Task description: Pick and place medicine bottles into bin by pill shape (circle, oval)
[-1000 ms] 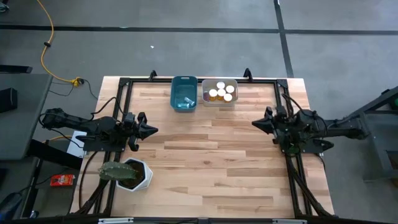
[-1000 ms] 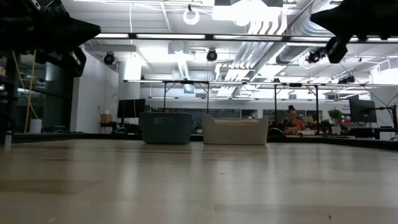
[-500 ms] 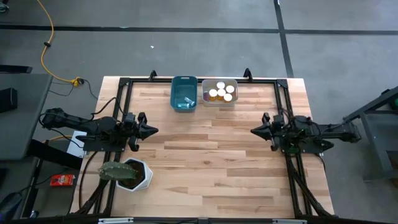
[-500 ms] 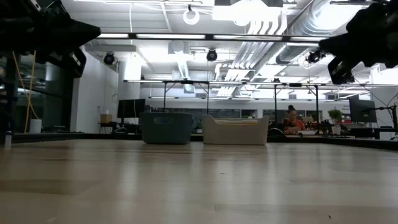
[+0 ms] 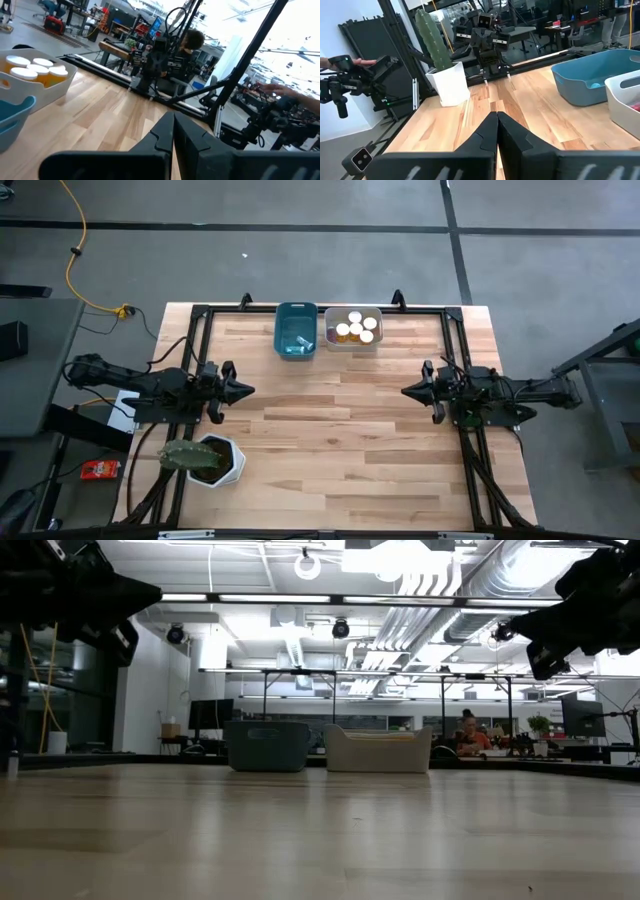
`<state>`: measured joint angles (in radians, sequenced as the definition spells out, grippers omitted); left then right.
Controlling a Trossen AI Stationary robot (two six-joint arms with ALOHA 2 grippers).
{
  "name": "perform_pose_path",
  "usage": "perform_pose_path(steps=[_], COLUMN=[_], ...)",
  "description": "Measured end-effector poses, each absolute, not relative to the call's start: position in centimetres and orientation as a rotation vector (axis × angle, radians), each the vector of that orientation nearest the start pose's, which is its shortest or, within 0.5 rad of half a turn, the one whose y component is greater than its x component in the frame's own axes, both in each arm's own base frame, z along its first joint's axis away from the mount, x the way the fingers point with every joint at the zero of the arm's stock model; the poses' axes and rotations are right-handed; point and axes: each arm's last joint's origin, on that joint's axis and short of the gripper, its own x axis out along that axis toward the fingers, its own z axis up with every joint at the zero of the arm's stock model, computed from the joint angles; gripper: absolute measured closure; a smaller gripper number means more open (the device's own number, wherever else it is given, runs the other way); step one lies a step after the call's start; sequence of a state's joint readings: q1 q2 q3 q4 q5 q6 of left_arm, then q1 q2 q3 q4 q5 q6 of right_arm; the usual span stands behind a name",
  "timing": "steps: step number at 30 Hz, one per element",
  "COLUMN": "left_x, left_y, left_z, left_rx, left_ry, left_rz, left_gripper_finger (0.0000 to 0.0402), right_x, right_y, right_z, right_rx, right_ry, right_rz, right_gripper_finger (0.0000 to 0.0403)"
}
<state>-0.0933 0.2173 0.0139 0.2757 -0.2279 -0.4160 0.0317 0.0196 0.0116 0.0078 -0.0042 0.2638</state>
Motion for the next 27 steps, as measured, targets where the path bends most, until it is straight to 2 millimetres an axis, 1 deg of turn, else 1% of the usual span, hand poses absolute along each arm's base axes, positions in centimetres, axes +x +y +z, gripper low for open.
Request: perform_pose_path(steps=[3,6,7,14,16,23,27], left_x=[10.7,10.3,10.2,9.7,9.7,9.7,9.8], left_y=[-0.3,-0.1,-0.1,0.1,0.0,-0.5,-0.6], left_z=[17.6,16.5,16.4,17.1,16.8,16.9,16.7], left_rx=[-0.426,-0.409,-0.409,-0.41,-0.409,-0.41,-0.409], left_ry=[-0.092,0.013,0.018,-0.052,-0.028,-0.02,0.004], left_rz=[0.114,0.145,0.141,0.054,0.042,-0.024,-0.029], left_gripper_finger=[0.0401,0.0401,0.0401,0.0401,0.0401,0.0401,0.0401], right_x=[9.8,9.7,9.7,9.7,9.7,9.7,9.8], right_y=[0.3,0.3,0.3,0.3,0.3,0.3,0.4], right_z=[16.7,16.8,16.9,16.9,16.9,16.9,16.7], right_rx=[0.261,0.264,0.263,0.262,0.261,0.262,0.261], right_ry=[0.005,-0.014,-0.024,-0.022,-0.022,-0.024,-0.007], right_rz=[0.035,0.04,0.042,0.039,0.039,0.039,0.037], right_gripper_finger=[0.0403,0.0403,0.0403,0.0403,0.0402,0.0402,0.0402])
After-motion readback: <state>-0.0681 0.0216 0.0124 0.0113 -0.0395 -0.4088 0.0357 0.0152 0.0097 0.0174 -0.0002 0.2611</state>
